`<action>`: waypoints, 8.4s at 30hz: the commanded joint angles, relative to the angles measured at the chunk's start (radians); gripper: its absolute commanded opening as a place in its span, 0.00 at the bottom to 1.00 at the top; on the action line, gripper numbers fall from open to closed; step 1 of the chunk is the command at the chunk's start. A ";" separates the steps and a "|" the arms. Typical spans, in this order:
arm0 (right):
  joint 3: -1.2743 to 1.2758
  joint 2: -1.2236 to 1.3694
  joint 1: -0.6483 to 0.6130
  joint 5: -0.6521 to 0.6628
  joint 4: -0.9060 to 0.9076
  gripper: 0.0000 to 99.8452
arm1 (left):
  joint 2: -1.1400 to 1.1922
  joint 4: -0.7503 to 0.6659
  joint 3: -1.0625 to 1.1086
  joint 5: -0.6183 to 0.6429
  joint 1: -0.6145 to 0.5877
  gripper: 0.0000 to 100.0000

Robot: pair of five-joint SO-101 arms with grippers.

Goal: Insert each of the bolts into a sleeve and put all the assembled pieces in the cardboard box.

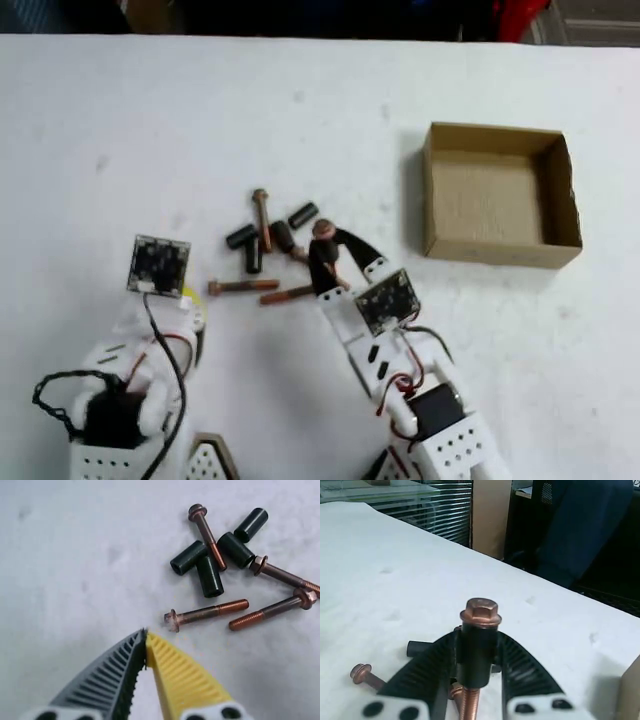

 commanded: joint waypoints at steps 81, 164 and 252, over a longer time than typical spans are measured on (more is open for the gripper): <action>-1.499 1.411 0.615 0.092 0.733 0.02 | -0.058 0.043 0.244 -0.008 -0.005 0.02; -1.877 1.593 0.004 0.089 1.221 0.13 | -0.058 0.043 0.244 -0.008 -0.005 0.02; -1.791 1.517 -0.016 0.175 1.106 0.02 | -0.058 0.043 0.244 -0.008 -0.005 0.02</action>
